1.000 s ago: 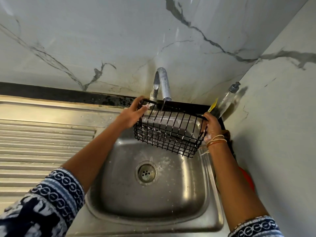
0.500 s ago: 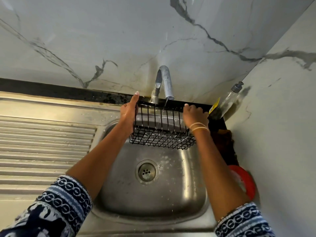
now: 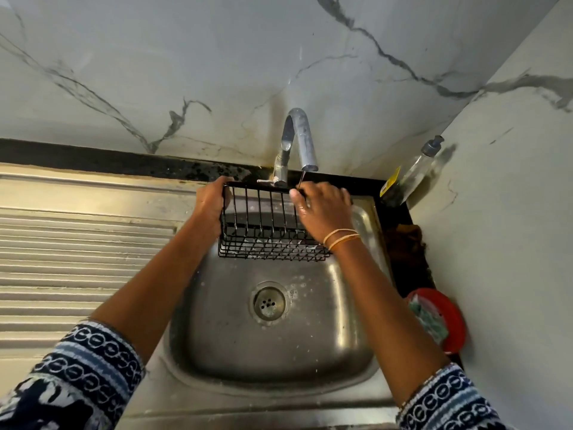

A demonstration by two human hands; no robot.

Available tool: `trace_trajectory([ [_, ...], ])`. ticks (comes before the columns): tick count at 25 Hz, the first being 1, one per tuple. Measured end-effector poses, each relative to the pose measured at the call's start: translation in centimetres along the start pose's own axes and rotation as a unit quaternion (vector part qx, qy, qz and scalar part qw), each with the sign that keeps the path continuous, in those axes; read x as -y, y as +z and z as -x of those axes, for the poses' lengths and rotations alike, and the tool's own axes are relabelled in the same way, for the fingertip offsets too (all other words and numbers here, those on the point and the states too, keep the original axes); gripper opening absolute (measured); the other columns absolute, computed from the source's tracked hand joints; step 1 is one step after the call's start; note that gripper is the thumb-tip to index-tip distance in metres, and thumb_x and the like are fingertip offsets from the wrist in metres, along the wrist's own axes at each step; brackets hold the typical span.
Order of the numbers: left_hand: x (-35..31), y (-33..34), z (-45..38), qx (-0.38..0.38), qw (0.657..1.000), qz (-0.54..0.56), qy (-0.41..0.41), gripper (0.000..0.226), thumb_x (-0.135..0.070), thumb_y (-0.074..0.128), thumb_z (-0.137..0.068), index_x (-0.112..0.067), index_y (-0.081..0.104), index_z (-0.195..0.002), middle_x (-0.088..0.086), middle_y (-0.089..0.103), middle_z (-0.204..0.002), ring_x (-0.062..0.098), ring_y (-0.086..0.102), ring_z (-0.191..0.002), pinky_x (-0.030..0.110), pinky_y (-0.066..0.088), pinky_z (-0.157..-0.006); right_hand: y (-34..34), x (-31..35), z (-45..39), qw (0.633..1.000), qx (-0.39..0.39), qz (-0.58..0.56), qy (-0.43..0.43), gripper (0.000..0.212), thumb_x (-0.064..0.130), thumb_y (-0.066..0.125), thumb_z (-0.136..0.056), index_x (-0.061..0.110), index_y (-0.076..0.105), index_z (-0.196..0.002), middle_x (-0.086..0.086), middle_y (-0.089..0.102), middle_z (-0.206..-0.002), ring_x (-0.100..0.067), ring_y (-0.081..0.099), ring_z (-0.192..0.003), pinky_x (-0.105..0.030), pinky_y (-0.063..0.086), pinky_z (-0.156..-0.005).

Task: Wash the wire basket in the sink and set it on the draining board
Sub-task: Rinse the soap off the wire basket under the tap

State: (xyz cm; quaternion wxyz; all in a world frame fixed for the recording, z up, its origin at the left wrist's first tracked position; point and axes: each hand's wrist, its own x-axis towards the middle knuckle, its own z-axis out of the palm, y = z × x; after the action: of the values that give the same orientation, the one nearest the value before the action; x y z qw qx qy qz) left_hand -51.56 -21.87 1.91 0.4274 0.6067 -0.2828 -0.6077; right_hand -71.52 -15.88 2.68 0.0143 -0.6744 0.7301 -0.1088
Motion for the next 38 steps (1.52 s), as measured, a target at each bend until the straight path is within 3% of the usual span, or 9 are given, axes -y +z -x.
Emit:
trace_trajectory([
  [2,-0.1,-0.3,0.0,-0.010,1.000,0.006,-0.006,0.031,-0.029,0.055,-0.094,-0.021,0.052,-0.064,-0.010,0.041,-0.044,0.006,0.031,-0.046,0.021,0.030,-0.055,-0.1,-0.3,0.2,0.995,0.004,0.010,0.095,0.050,0.054,0.025,-0.095,0.017,0.056,-0.110,-0.014,0.059,-0.112,-0.031,0.050,-0.113,-0.051,0.029,-0.107],
  [6,0.3,1.7,1.2,-0.008,1.000,0.013,-0.002,0.031,-0.032,0.057,-0.090,-0.005,0.062,-0.104,0.006,0.059,-0.083,0.016,0.056,-0.075,0.031,0.049,-0.066,0.4,8.4,0.7,0.996,-0.005,-0.049,-0.070,0.057,0.047,0.019,-0.092,0.012,0.049,-0.124,-0.010,0.055,-0.125,-0.027,0.048,-0.122,-0.049,0.031,-0.109],
  [9,-0.3,1.1,1.4,0.009,1.000,-0.004,0.000,0.023,-0.032,0.058,-0.090,-0.013,0.062,-0.078,-0.003,0.056,-0.060,0.011,0.051,-0.058,0.028,0.044,-0.062,-0.3,4.3,0.7,0.995,0.002,-0.014,-0.099,0.066,0.053,0.016,-0.091,0.018,0.037,-0.143,-0.008,0.045,-0.141,-0.025,0.038,-0.134,-0.050,0.026,-0.112],
  [12,-0.6,0.2,0.5,-0.004,1.000,0.003,-0.004,0.032,-0.028,0.054,-0.094,-0.022,0.050,-0.062,-0.012,0.042,-0.041,0.005,0.032,-0.044,0.022,0.028,-0.051,-0.3,-1.4,1.5,0.997,0.002,-0.007,0.082,0.068,0.057,0.022,-0.094,0.014,0.031,-0.146,-0.016,0.034,-0.150,-0.032,0.024,-0.143,-0.050,0.016,-0.117],
  [18,0.2,2.7,1.4,-0.001,1.000,0.004,-0.012,0.023,-0.029,0.056,-0.092,-0.017,0.056,-0.073,-0.001,0.049,-0.062,0.013,0.045,-0.056,0.026,0.040,-0.054,0.9,7.7,3.8,0.995,-0.028,-0.031,-0.090,0.067,0.049,0.022,-0.094,0.013,0.021,-0.151,-0.008,0.020,-0.158,-0.025,0.015,-0.147,-0.044,0.012,-0.118],
  [23,-0.2,0.6,0.3,-0.020,1.000,0.010,-0.017,0.036,-0.031,0.054,-0.094,-0.022,0.049,-0.060,-0.009,0.040,-0.047,0.007,0.031,-0.049,0.023,0.030,-0.056,0.2,-1.6,3.7,0.990,-0.012,-0.008,0.139,0.066,0.048,0.018,-0.097,0.012,0.014,-0.152,-0.008,0.012,-0.160,-0.028,0.008,-0.148,-0.047,0.008,-0.120],
  [29,0.9,2.0,0.9,-0.013,1.000,-0.001,-0.021,0.019,-0.033,0.058,-0.090,-0.015,0.061,-0.084,0.003,0.056,-0.076,0.019,0.053,-0.074,0.032,0.048,-0.070,1.0,7.1,3.7,0.993,-0.010,-0.071,-0.098,0.061,0.046,0.023,-0.098,0.017,0.017,-0.151,-0.005,0.017,-0.159,-0.024,0.010,-0.148,-0.049,0.009,-0.120],
  [32,0.8,0.3,0.4,0.001,0.999,0.017,-0.033,0.022,-0.034,0.059,-0.089,-0.021,0.060,-0.071,-0.003,0.055,-0.063,0.016,0.051,-0.067,0.035,0.052,-0.076,0.1,0.9,2.3,0.998,-0.003,-0.038,0.045,0.056,0.044,0.022,-0.100,0.019,0.021,-0.150,-0.002,0.020,-0.159,-0.023,0.011,-0.148,-0.052,0.007,-0.119],
  [38,0.0,4.9,2.0,0.063,0.997,-0.042,0.036,0.028,-0.023,0.055,-0.095,-0.013,0.055,-0.069,-0.002,0.051,-0.059,0.014,0.049,-0.059,0.027,0.044,-0.058,-0.9,6.5,0.6,0.986,-0.072,-0.149,-0.021,0.033,0.034,0.032,-0.098,0.010,0.054,-0.101,-0.008,0.062,-0.089,-0.021,0.058,-0.084,-0.037,0.047,-0.079],
])
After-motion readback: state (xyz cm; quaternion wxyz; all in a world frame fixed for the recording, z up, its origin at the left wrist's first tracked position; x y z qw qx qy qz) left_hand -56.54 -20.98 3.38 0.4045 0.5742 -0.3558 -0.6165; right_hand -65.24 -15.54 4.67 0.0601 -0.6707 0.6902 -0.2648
